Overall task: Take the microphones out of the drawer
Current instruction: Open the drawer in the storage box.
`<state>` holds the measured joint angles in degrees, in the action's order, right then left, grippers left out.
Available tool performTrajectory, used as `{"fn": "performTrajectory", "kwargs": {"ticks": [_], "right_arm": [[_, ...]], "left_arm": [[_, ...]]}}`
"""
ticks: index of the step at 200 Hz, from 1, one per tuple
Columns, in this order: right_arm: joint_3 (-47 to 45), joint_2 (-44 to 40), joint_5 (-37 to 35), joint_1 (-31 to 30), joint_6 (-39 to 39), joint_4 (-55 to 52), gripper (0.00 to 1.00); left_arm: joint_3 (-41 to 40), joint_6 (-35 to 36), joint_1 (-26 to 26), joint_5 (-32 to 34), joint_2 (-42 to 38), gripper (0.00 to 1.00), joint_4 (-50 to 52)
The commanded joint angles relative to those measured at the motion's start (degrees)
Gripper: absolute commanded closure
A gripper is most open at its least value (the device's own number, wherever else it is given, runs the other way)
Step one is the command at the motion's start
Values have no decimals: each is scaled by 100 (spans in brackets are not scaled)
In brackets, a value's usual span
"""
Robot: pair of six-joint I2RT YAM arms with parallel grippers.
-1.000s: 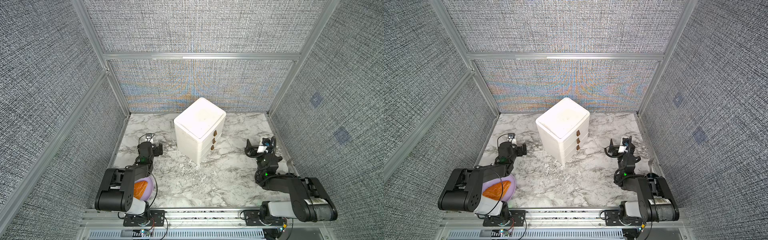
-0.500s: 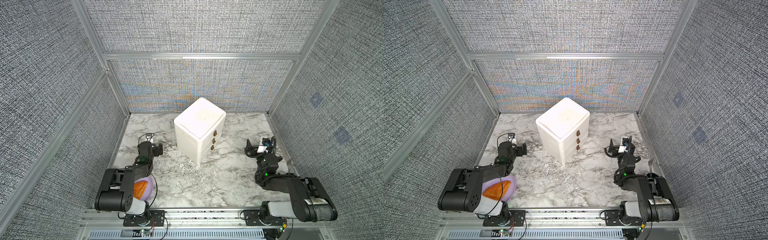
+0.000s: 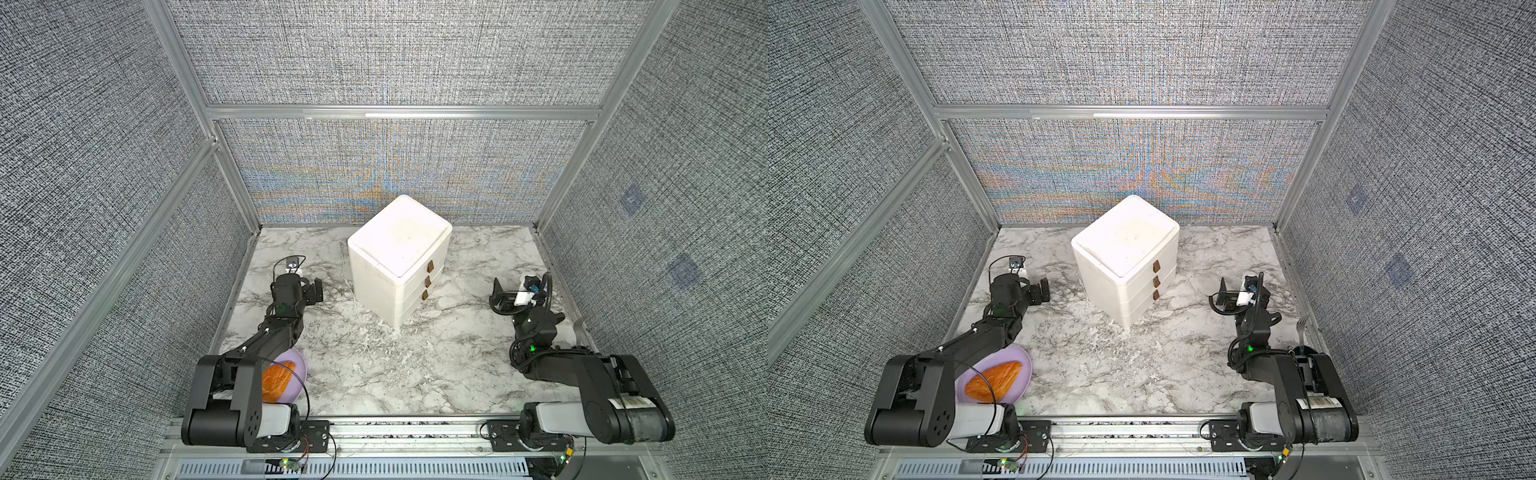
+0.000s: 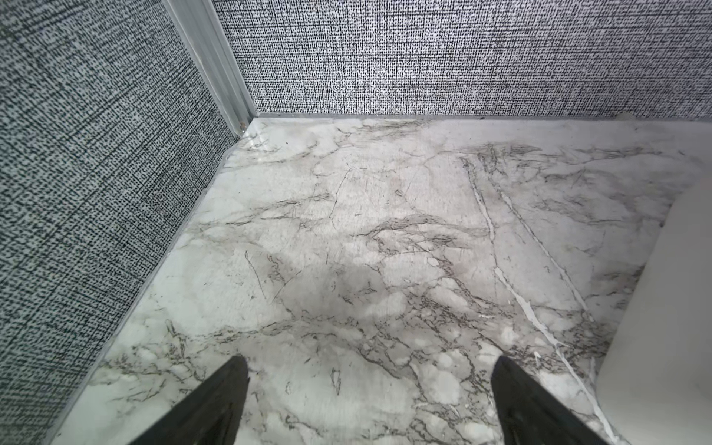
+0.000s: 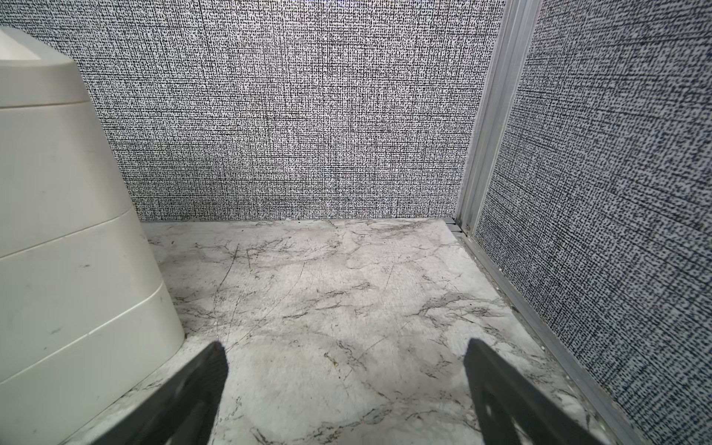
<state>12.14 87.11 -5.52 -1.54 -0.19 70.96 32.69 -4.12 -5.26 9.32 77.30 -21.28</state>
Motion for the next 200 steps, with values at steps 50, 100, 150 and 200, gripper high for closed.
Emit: {"fn": "performTrajectory", "kwargs": {"ticks": [50,100,150,200], "right_arm": [[25,21,-20,-7,1,190,2],[25,16,-19,-11,1,190,2],[25,19,-28,-9,3,190,2],[36,31,-28,-6,10,190,2]], "left_arm": [[197,-392,-190,501,-968,0,1454],[208,-1011,-504,422,-1717,0,1882],[361,-1173,-744,227,-2579,0,2993],[187,-1340,-891,-499,-3544,0,3461]]}}
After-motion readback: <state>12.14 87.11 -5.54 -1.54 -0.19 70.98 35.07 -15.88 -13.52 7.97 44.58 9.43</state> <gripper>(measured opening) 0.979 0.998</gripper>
